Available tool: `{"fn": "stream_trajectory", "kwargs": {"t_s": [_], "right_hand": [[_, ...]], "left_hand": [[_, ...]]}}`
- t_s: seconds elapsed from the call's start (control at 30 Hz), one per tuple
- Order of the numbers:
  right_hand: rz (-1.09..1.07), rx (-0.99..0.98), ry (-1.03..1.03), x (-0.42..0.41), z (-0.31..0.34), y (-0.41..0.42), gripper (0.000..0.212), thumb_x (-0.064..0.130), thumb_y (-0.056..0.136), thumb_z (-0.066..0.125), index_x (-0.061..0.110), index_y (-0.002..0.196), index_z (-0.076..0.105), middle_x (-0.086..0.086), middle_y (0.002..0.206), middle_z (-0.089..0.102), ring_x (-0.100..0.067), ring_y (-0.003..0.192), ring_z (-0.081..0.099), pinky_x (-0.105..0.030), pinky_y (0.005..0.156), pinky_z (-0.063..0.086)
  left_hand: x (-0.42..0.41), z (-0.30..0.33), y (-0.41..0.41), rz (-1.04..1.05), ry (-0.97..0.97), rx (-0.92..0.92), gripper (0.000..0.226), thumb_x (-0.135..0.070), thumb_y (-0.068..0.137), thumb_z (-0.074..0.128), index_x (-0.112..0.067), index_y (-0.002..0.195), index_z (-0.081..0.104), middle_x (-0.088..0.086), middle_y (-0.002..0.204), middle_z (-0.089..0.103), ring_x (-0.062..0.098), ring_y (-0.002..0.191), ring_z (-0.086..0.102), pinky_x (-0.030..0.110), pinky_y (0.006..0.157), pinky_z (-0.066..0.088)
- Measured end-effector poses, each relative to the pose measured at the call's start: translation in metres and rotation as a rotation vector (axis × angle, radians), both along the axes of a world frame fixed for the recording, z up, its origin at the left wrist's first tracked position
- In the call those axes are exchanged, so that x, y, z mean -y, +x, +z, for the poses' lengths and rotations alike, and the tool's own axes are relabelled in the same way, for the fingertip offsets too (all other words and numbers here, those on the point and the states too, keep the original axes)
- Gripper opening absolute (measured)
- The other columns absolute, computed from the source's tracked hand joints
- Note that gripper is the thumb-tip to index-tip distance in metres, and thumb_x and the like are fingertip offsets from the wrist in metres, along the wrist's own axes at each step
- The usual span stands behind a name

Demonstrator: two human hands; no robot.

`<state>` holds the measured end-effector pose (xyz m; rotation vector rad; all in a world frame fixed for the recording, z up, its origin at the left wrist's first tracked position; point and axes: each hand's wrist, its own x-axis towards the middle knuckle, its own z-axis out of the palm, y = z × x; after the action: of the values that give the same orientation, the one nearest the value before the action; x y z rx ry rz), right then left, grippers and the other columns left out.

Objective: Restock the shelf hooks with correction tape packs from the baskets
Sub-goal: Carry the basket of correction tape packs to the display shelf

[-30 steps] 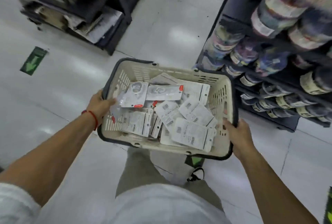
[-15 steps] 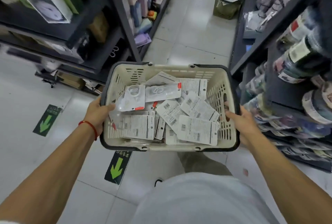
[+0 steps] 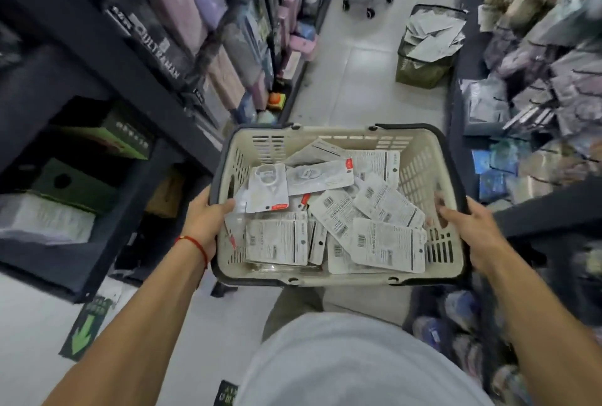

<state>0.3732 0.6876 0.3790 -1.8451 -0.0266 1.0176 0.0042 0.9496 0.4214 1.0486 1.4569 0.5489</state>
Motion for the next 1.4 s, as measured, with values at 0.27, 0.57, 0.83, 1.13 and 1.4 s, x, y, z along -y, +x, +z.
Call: {"fn": "stream_trajectory", "kwargs": {"t_s": [0.27,0.57,0.83,1.13,1.4], "right_hand": [[-0.129,0.123,-0.057,-0.16,0.023,0.138,0.027,0.006,0.103,0.059,0.027,0.111,0.075,-0.002,0.085,0.081,-0.02,0.071,0.077,-0.034,0.06,0.059],[-0.247,0.064,-0.038,-0.327,0.004,0.325,0.031,0.003,0.103,0.058,0.026,0.112,0.076,-0.008,0.098,0.08,-0.029,0.084,0.078,-0.045,0.076,0.062],[-0.257,-0.05,0.034,-0.458,-0.012,0.524,0.032,0.006,0.1,0.061,0.028,0.115,0.077,-0.008,0.102,0.082,-0.025,0.084,0.079,-0.038,0.069,0.063],[-0.293,0.045,0.019,-0.639,0.008,0.695,0.028,0.008,0.103,0.061,0.027,0.115,0.076,-0.006,0.095,0.082,-0.025,0.08,0.078,-0.036,0.064,0.06],[-0.443,0.11,-0.018,-0.797,0.032,0.795,0.032,-0.001,0.102,0.056,0.024,0.113,0.073,-0.019,0.104,0.077,-0.036,0.092,0.072,-0.05,0.084,0.061]], "left_hand": [[-0.206,-0.025,0.184,-0.106,-0.114,0.096,0.036,0.007,0.099,0.059,-0.016,0.125,0.069,0.007,0.094,0.076,0.018,0.07,0.072,0.029,0.055,0.062],[-0.413,-0.022,0.405,-0.203,-0.1,0.03,0.037,0.005,0.095,0.064,-0.013,0.127,0.07,0.004,0.082,0.081,0.017,0.064,0.077,0.033,0.053,0.062],[-0.549,0.006,0.602,-0.191,-0.018,-0.035,0.031,0.005,0.095,0.065,-0.018,0.11,0.076,0.013,0.099,0.08,0.023,0.072,0.076,0.037,0.068,0.063],[-0.743,-0.015,0.786,-0.237,-0.035,0.006,0.034,0.006,0.093,0.065,-0.01,0.123,0.074,0.015,0.103,0.079,0.024,0.076,0.075,0.035,0.065,0.063],[-0.938,-0.025,0.953,-0.45,-0.13,0.045,0.035,0.005,0.092,0.065,-0.017,0.118,0.074,0.019,0.109,0.078,0.035,0.091,0.075,0.052,0.082,0.063]]}}
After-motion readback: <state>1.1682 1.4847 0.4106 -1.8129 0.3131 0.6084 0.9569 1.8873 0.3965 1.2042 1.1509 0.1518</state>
